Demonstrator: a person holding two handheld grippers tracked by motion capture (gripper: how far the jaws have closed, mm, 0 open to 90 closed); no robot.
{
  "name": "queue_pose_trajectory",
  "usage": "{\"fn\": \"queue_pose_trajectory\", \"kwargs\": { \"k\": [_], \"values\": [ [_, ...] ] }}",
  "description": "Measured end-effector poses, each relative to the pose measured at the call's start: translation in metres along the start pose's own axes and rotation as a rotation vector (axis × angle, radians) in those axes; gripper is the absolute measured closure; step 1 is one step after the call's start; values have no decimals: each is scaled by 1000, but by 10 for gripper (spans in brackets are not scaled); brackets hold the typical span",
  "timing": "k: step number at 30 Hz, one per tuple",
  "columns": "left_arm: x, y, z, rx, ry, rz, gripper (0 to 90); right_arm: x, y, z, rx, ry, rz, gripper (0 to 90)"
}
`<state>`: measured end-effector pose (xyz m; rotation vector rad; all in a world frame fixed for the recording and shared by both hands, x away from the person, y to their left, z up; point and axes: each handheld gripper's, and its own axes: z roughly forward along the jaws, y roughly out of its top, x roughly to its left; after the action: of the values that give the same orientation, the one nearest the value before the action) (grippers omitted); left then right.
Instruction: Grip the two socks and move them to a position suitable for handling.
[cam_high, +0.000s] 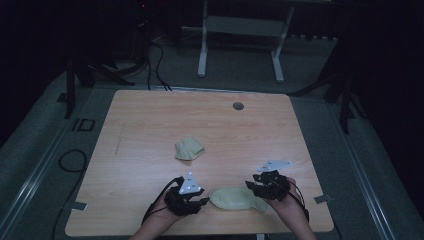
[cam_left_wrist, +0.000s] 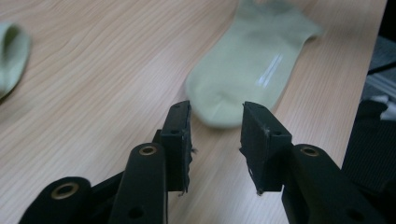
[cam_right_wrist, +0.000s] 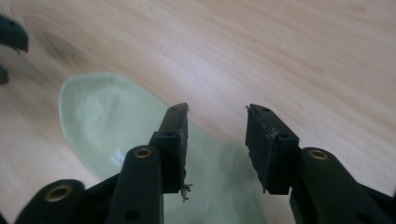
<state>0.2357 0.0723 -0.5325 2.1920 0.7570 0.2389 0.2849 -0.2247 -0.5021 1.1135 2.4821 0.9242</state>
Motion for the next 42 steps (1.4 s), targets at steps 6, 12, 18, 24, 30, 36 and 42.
{"fn": "queue_pose_trajectory", "kwargs": {
  "k": [6, 12, 18, 24, 30, 36, 42],
  "values": [
    [8, -25, -17, -23, 29, -57, 601, 9, 30, 18, -8, 20, -36, 551],
    [20, -51, -29, -22, 73, -125, 505, 23, 68, 46, 13, 32, -89, 556],
    [33, -71, -38, -17, 97, -187, 444, 38, 100, 72, 32, 52, -119, 557],
    [39, -79, -42, -29, 128, -217, 368, 55, 134, 106, 56, 86, -140, 556],
    [40, -79, -42, -48, 128, -234, 253, 69, 157, 142, 98, 93, -151, 528],
    [41, -81, -41, -46, 125, -248, 141, 71, 171, 176, 137, 109, -109, 464],
    [41, -82, -40, -35, 124, -247, 142, 75, 174, 198, 186, 44, -140, 455]
  ]
}}
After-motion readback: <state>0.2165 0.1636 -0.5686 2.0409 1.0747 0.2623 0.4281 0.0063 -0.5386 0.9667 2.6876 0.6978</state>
